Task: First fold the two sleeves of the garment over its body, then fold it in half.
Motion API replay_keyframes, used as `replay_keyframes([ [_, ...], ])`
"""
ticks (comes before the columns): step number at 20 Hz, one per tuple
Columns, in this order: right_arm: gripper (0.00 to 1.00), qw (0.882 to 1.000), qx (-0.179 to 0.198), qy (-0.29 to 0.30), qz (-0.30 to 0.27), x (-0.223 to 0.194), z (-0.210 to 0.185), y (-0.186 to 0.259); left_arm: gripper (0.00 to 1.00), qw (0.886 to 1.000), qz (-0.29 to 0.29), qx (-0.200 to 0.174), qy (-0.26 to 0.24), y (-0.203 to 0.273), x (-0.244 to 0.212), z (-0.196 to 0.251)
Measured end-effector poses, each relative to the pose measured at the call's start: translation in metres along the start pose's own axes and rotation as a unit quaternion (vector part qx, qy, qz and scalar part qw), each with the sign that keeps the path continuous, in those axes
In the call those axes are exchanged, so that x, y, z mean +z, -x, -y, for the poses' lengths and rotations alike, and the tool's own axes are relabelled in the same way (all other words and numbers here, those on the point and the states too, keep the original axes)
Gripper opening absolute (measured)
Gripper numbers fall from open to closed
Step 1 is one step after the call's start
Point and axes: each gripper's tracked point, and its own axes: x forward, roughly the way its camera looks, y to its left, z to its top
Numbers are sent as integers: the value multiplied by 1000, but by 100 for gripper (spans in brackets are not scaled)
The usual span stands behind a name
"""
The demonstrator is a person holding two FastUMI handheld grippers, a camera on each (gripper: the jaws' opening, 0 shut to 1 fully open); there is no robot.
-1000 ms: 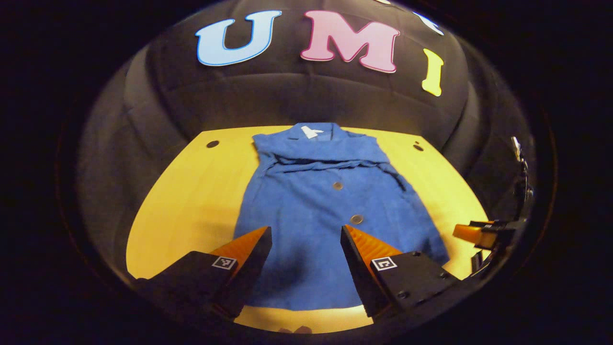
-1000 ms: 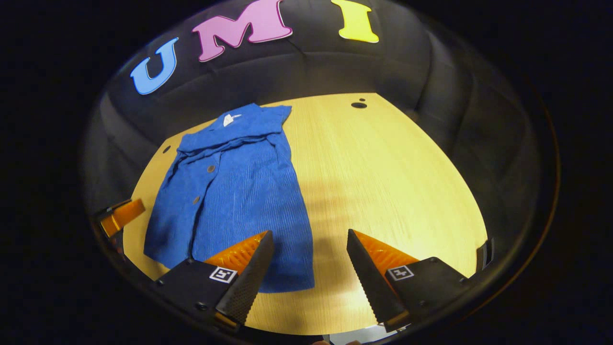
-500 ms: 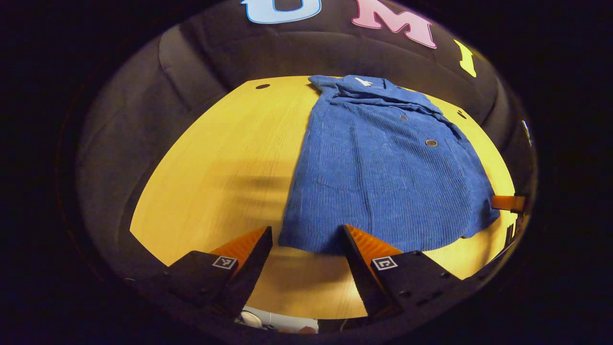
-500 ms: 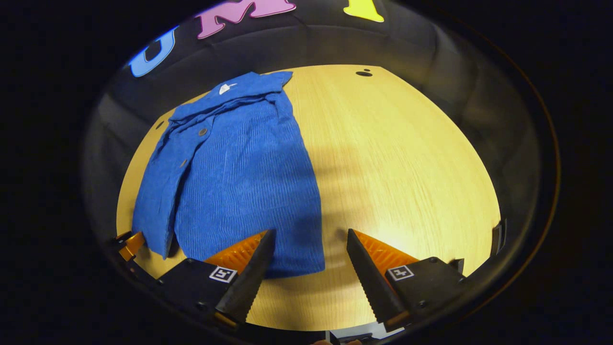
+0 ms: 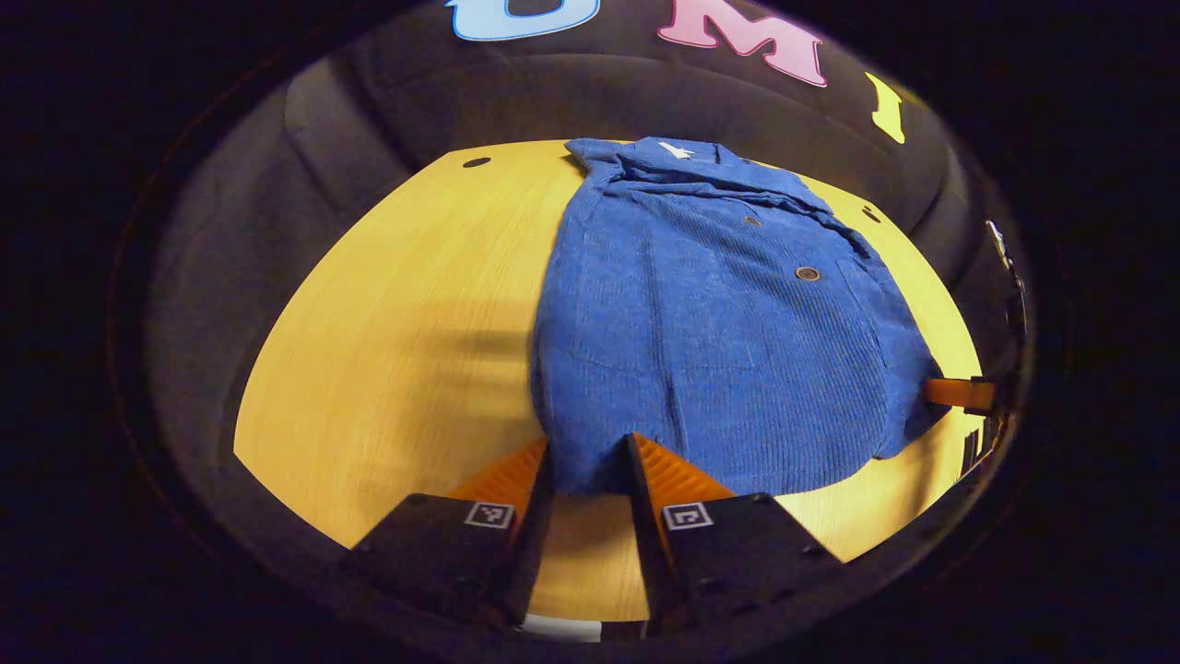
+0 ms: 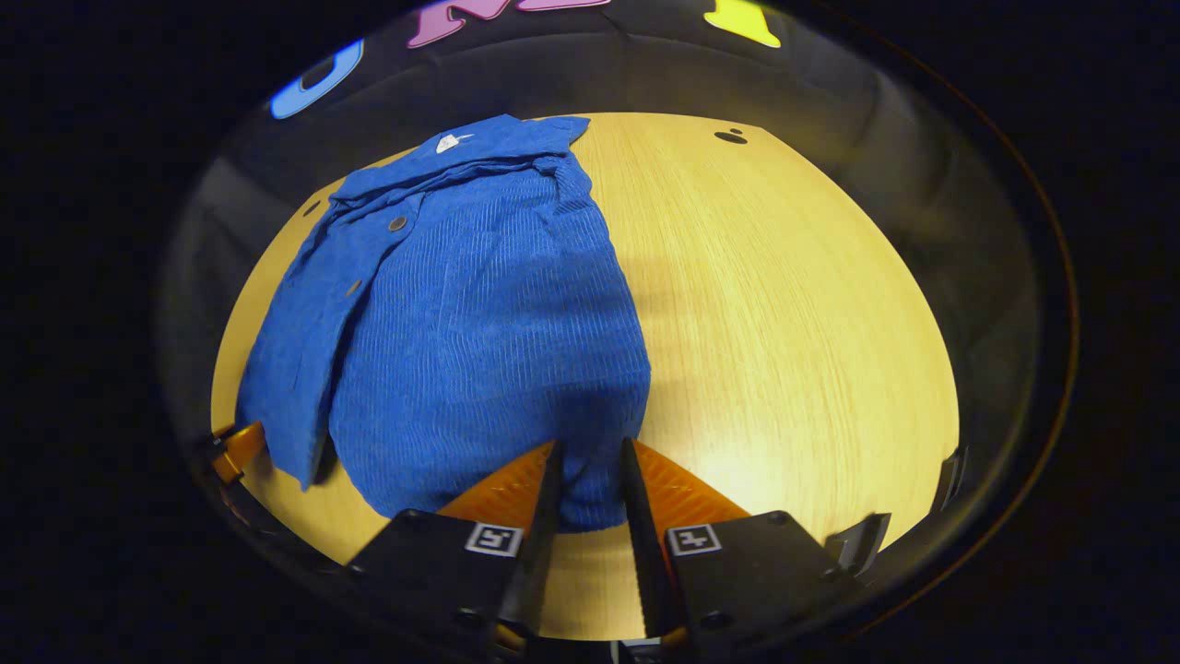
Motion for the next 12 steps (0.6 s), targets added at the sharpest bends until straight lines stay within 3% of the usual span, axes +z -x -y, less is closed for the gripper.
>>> replay_keyframes([
  [1,27,1000,0,-7,-2,3,-2,-1,22,1000,-2,5,-6,1,-1,4],
  [2,10,1000,15,-4,-3,5,-7,-2,14,1000,-4,-2,-12,-3,-1,7],
  [4,2,998,64,-9,-5,8,-20,-5,10,999,-6,-27,-21,-2,4,19],
  [5,2,996,84,-19,-12,6,-26,-4,1,999,-13,-28,-17,-7,2,20],
  [8,1,997,79,-19,1,15,-25,-6,0,999,-19,-45,-19,-2,8,22],
  [12,1,995,93,0,36,46,-39,13,0,998,4,-63,25,18,37,29],
])
